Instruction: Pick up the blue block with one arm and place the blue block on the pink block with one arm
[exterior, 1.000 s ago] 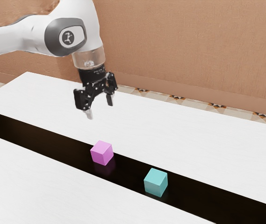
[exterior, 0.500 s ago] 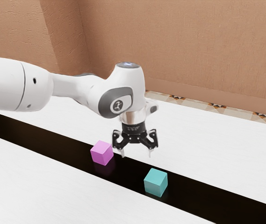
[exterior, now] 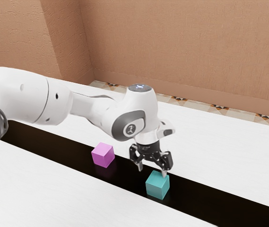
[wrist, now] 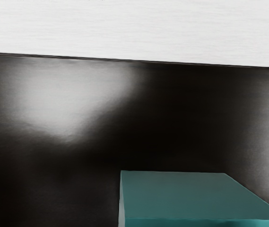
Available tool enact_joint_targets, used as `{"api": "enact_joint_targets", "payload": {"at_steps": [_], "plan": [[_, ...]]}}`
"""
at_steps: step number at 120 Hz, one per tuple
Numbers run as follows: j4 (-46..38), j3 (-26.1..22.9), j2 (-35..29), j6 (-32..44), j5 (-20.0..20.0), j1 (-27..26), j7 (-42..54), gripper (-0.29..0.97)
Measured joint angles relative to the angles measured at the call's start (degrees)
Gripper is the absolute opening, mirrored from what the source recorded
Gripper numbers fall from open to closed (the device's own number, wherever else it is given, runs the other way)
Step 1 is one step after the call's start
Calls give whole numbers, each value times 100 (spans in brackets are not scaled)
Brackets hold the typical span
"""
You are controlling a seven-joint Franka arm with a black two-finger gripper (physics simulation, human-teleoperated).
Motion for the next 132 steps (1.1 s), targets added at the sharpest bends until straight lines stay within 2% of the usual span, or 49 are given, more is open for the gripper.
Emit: {"api": "enact_joint_targets", "payload": {"at_steps": [23, 62, 132], "plan": [[-210, -24, -4, 269, -374, -86, 445, 68], [-499, -63, 9, 475, -731, -81, 918, 68], [-309, -142, 323, 531, -788, -24, 1319, 66]]}}
